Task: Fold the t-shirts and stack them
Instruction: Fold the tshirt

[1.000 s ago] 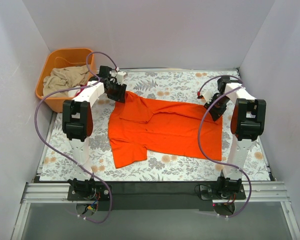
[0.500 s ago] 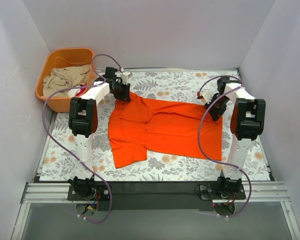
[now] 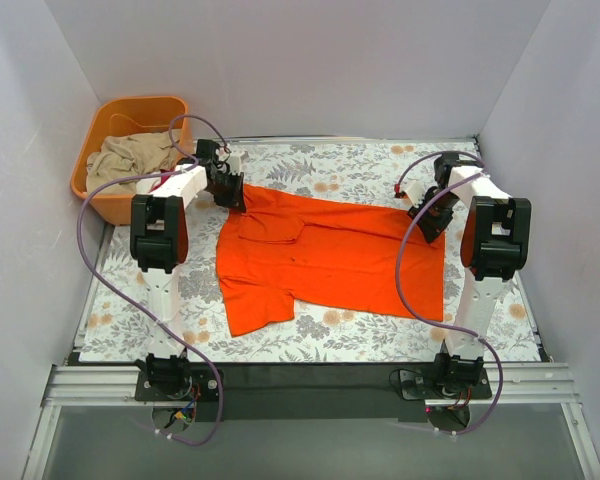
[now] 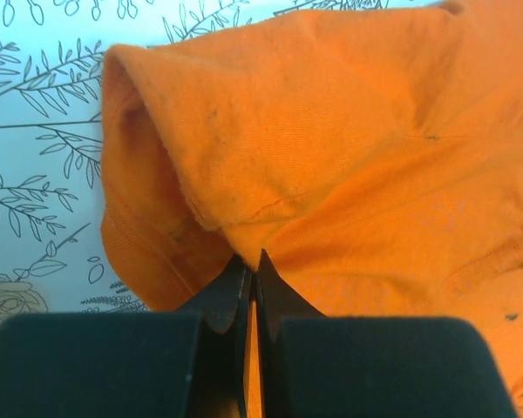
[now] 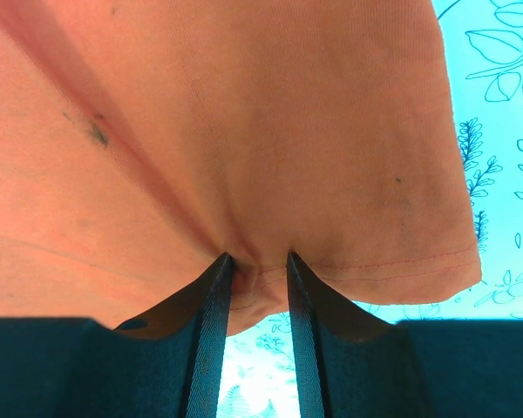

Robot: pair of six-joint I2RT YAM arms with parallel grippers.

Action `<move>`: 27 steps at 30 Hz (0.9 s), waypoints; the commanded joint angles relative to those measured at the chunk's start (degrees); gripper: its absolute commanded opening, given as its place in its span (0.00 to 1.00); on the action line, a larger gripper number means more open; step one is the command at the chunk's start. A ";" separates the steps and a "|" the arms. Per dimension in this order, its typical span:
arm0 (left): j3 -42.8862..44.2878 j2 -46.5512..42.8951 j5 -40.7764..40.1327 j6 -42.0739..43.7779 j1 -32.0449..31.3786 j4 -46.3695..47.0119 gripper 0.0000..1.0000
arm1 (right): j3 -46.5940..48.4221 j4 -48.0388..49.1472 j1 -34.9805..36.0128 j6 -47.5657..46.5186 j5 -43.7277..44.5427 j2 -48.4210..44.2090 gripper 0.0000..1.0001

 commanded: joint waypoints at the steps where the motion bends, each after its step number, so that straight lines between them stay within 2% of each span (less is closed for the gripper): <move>1: -1.66 -3.51 -1.61 0.79 -0.24 -2.18 0.00 | 0.93 -0.08 0.04 -1.49 1.47 -0.12 0.34; 7: 0.27 -2.54 -2.14 1.40 -0.24 -5.33 0.00 | 0.58 -0.08 0.04 -1.75 1.91 -0.30 0.34; 8: 0.45 -2.98 -2.22 1.49 -0.24 -5.34 0.03 | 0.67 -0.08 0.04 -1.75 1.82 -0.38 0.34; 10: 1.50 -5.16 1.54 2.10 0.11 -5.25 0.23 | 1.19 -0.16 0.04 -1.58 0.94 -0.73 0.34; 12: 1.42 -7.54 2.61 2.54 0.29 -3.68 0.30 | 1.46 -0.25 0.13 -1.22 0.15 -1.00 0.35; 13: 1.50 -9.99 3.83 3.59 0.29 -1.93 0.36 | 1.72 -0.17 0.22 -1.14 -0.02 -1.26 0.35; 17: 2.47 -13.00 4.10 9.38 -0.15 -3.66 0.37 | 1.73 -0.43 0.48 -0.61 -0.73 -2.05 0.35; 20: 1.42 -13.53 2.18 12.65 -0.77 -7.18 0.34 | 2.60 -0.78 0.48 -0.08 -1.52 -2.76 0.35; 27: -7.26 -16.60 1.12 7.21 -1.73 -8.25 0.34 | 5.93 -1.31 0.66 1.67 -3.18 -3.55 0.34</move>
